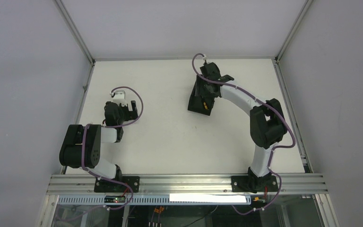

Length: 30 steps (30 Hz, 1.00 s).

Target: Put the screwdriver in the bin

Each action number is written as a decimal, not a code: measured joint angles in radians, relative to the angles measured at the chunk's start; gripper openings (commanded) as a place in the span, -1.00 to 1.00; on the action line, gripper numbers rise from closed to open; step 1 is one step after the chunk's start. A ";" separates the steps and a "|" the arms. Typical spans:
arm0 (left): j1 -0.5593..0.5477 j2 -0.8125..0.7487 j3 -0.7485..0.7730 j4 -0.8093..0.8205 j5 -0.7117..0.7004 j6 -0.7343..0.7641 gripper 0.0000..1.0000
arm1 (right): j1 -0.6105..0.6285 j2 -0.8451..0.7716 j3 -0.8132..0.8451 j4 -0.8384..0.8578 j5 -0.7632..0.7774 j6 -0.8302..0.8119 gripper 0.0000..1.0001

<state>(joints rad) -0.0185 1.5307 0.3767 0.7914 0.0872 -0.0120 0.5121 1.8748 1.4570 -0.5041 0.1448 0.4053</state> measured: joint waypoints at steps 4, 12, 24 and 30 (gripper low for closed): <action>0.000 0.000 0.000 0.000 0.000 0.000 0.98 | -0.003 -0.043 0.056 -0.057 0.016 -0.033 0.79; 0.000 0.000 0.000 0.000 0.000 0.000 0.98 | -0.092 -0.124 0.121 -0.175 0.084 -0.258 0.99; 0.000 0.000 0.000 0.000 0.000 0.000 0.98 | -0.515 -0.237 0.010 -0.211 0.073 -0.373 0.99; 0.000 0.000 0.000 0.000 0.000 0.000 0.98 | -0.583 -0.297 -0.033 -0.185 0.058 -0.356 0.99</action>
<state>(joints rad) -0.0185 1.5307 0.3767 0.7914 0.0872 -0.0120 -0.0711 1.5780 1.4239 -0.6891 0.2031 0.0494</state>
